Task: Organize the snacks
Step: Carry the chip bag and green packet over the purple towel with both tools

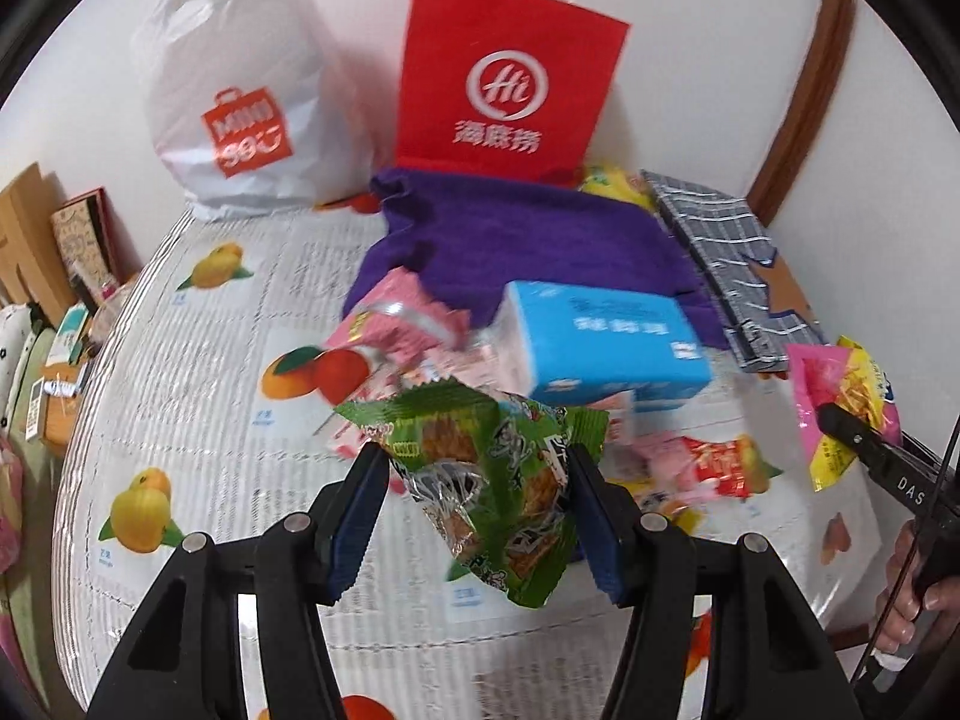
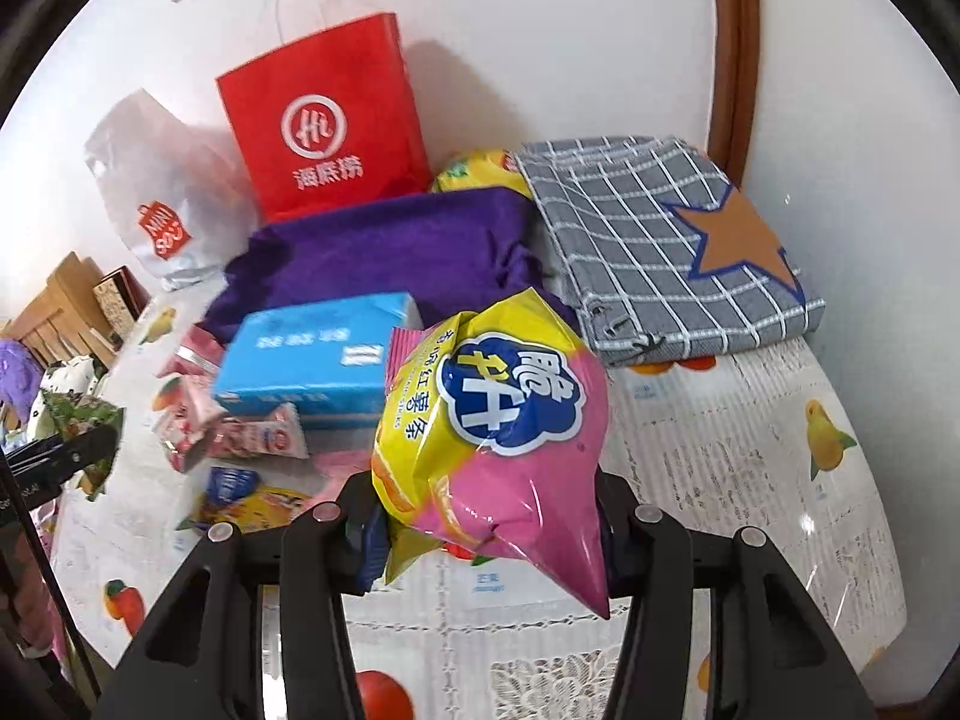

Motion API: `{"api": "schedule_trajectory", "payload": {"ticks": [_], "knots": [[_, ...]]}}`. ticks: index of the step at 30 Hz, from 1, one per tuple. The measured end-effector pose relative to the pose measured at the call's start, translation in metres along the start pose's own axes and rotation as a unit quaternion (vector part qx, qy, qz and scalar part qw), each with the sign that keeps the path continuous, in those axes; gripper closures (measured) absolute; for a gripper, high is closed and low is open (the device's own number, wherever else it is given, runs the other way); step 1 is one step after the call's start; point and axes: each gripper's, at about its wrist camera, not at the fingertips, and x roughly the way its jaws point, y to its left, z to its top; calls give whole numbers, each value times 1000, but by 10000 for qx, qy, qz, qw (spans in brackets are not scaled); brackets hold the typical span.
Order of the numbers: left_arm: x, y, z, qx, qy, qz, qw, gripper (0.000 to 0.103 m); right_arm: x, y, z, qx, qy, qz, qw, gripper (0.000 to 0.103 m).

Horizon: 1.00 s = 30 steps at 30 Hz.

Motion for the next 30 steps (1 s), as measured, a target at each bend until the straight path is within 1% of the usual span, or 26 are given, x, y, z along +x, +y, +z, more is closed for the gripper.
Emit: {"api": "schedule_trajectory", "payload": {"ticks": [7, 10, 16, 21, 30], "knots": [[-3, -31, 20, 193, -63, -146, 9997, 45, -8, 19, 18, -199, -117, 163, 9996, 52], [0, -41, 30, 286, -88, -176, 9994, 45, -5, 22, 28, -223, -127, 234, 9994, 52], [13, -52, 55, 352, -90, -216, 9991, 45, 9, 23, 52, -233, -125, 242, 9994, 52], [26, -55, 75, 357, -95, -223, 9991, 45, 24, 22, 72, -227, -127, 220, 9994, 52], [58, -44, 113, 297, -52, -160, 9994, 45, 61, 24, 107, -197, -103, 228, 9995, 52]]}}
